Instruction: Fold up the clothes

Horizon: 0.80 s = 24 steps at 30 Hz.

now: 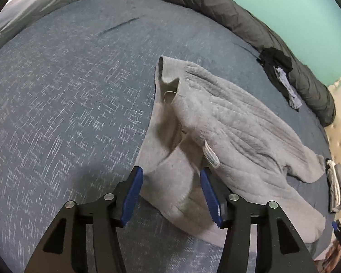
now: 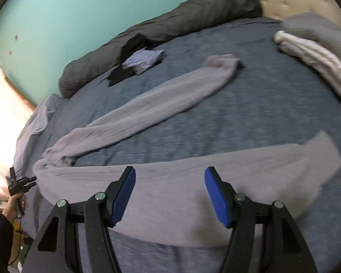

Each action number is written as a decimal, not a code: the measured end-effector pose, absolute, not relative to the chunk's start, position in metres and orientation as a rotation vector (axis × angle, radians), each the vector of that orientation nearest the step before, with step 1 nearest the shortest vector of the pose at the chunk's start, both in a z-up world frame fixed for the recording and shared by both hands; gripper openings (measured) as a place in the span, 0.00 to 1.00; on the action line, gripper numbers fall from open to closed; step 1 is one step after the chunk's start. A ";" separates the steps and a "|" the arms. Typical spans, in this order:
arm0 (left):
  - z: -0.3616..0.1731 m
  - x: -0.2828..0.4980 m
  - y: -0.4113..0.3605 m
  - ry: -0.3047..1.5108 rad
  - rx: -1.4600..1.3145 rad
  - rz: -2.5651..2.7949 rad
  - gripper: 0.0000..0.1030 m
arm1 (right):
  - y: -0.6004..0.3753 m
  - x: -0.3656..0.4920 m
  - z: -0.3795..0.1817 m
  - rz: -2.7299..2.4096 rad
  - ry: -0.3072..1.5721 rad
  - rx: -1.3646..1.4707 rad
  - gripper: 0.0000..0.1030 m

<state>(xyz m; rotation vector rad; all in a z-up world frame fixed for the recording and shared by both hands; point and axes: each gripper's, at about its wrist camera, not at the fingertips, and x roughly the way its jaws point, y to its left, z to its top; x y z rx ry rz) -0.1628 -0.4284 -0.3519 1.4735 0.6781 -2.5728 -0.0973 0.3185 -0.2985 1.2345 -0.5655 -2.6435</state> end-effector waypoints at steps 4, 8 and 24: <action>-0.354 -0.172 -0.430 0.683 1.483 -2.572 0.58 | 0.351 -0.082 -0.295 -2.695 -0.546 1.301 0.62; -0.356 -0.174 -0.423 0.652 1.510 -2.562 0.57 | 0.349 -0.084 -0.297 -2.690 -0.543 1.312 0.62; -0.327 -0.072 -0.446 0.780 1.305 -2.662 0.03 | 0.325 -0.077 -0.285 -2.640 -0.520 1.274 0.62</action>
